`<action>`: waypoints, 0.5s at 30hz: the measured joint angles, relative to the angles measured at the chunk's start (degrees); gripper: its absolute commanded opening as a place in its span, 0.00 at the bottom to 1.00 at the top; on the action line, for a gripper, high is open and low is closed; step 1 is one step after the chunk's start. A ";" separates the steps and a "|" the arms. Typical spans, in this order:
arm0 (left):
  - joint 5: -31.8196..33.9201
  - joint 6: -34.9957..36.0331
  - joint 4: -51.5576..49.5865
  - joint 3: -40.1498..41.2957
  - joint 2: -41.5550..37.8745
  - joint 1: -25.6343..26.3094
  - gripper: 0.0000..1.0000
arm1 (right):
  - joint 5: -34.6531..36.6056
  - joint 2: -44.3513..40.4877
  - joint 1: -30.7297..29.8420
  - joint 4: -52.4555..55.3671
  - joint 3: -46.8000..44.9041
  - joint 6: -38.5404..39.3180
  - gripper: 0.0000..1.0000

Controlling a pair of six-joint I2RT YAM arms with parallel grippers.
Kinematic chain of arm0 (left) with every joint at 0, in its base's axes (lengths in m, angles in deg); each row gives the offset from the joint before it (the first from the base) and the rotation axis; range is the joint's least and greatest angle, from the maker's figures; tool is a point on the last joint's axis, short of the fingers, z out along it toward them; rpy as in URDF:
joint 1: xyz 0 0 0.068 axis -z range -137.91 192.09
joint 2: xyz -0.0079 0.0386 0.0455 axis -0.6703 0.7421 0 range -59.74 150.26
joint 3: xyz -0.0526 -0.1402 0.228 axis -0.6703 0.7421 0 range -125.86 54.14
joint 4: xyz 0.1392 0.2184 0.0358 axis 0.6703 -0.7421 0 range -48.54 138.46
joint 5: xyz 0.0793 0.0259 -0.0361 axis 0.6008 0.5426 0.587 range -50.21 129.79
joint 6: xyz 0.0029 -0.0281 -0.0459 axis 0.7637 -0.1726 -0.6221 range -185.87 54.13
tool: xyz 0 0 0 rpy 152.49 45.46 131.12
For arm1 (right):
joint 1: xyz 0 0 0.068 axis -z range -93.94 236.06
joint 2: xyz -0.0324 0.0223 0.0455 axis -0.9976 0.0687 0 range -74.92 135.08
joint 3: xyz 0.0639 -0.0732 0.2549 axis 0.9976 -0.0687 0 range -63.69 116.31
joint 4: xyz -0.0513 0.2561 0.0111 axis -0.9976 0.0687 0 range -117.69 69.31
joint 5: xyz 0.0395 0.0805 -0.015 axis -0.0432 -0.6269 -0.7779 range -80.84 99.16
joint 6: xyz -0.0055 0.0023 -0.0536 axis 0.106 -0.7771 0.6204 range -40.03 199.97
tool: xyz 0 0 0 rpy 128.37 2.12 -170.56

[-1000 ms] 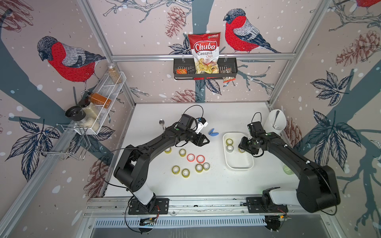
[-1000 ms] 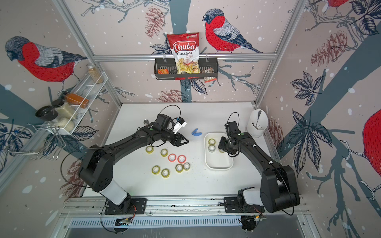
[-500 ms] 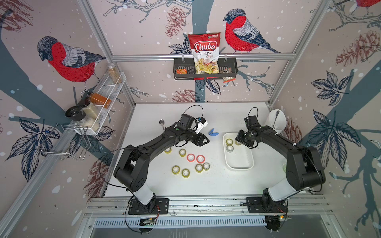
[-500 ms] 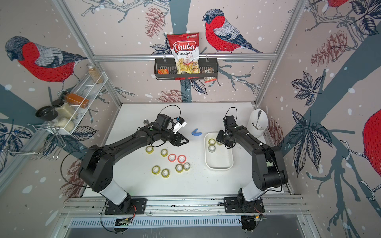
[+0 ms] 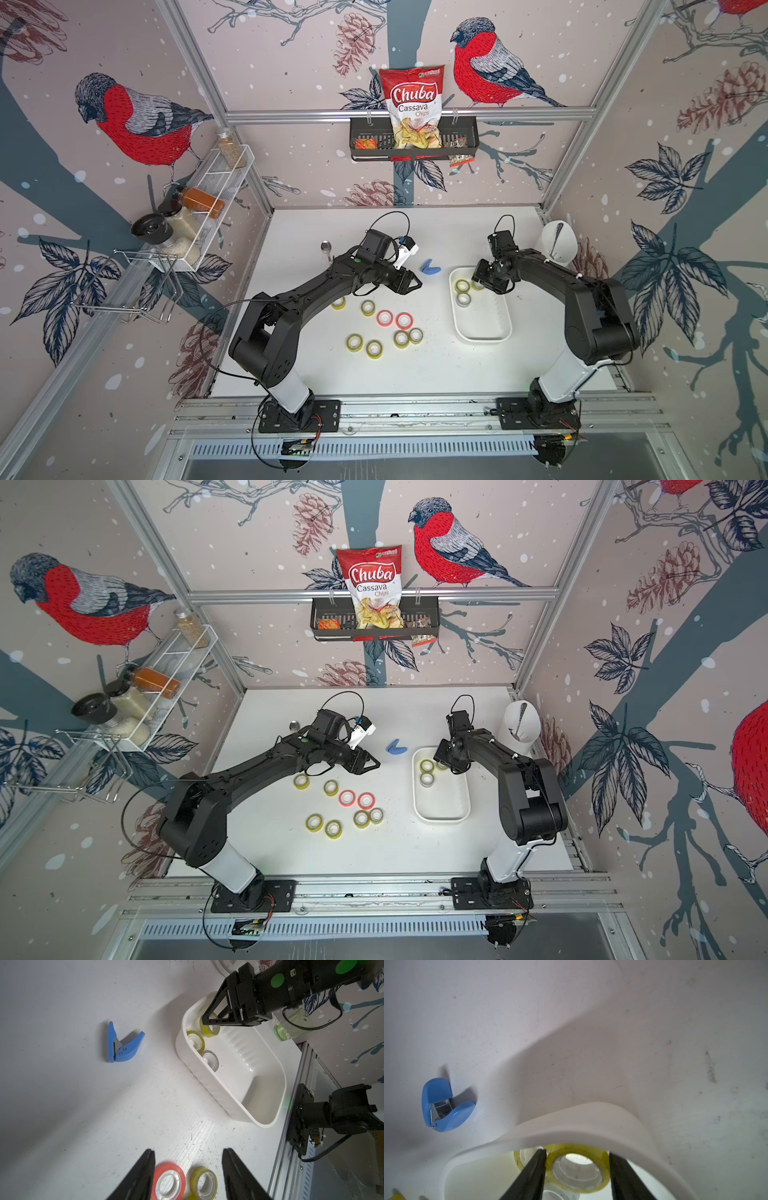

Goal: Put the transparent tape into the storage box
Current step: Place the tape in the storage box.

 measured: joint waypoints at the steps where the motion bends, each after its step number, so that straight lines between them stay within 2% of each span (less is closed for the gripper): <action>1: 0.00 0.00 0.00 -0.02 0.00 0.00 0.57 | 0.00 0.26 0.00 -0.09 0.17 0.00 0.53; 15: 0.00 0.02 -0.02 -0.11 0.02 0.00 0.57 | -1.14 2.21 -0.63 -0.35 1.03 0.00 0.58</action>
